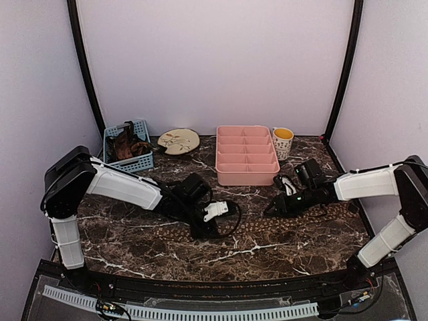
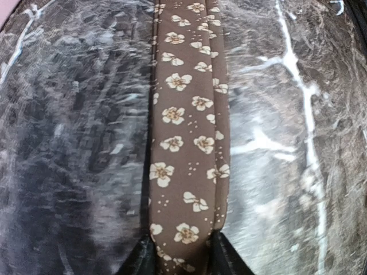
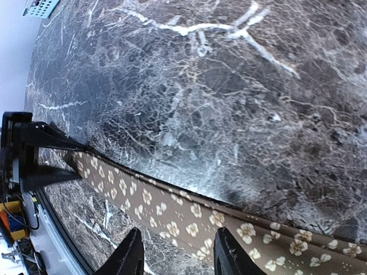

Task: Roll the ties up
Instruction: Adjust the tie at the center of the board.

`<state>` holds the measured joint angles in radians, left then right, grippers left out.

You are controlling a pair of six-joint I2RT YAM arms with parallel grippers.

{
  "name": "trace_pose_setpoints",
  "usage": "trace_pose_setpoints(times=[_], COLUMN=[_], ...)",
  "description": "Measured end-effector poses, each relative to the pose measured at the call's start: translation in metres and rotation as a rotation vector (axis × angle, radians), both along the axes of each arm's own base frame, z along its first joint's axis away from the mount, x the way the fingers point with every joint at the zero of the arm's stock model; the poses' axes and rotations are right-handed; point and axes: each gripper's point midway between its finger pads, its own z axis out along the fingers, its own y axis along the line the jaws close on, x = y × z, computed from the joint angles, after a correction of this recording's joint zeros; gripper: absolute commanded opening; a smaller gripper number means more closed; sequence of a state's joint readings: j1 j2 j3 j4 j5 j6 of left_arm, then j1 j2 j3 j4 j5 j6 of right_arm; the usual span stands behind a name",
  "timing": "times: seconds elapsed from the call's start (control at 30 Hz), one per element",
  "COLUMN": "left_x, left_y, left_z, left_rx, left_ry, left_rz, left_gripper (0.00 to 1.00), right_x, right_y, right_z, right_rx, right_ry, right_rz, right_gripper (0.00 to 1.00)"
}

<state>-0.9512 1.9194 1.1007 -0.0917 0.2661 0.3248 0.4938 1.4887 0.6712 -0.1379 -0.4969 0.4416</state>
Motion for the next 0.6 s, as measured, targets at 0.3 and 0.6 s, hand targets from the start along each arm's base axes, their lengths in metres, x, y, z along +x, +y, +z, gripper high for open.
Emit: trace_pose_setpoints(times=[0.3, 0.6], left_x=[0.037, 0.027], left_y=[0.015, 0.02], left_z=[0.002, 0.003], left_rx=[-0.006, 0.007], left_ry=[0.02, 0.04], left_rz=[0.045, 0.032], left_gripper=[0.55, 0.72], right_x=[0.002, -0.023], right_y=[-0.054, -0.113], right_z=[0.011, 0.023], right_rx=[-0.029, -0.061], right_ry=[0.04, 0.097], right_rz=[-0.232, -0.513], right_gripper=[0.56, 0.78])
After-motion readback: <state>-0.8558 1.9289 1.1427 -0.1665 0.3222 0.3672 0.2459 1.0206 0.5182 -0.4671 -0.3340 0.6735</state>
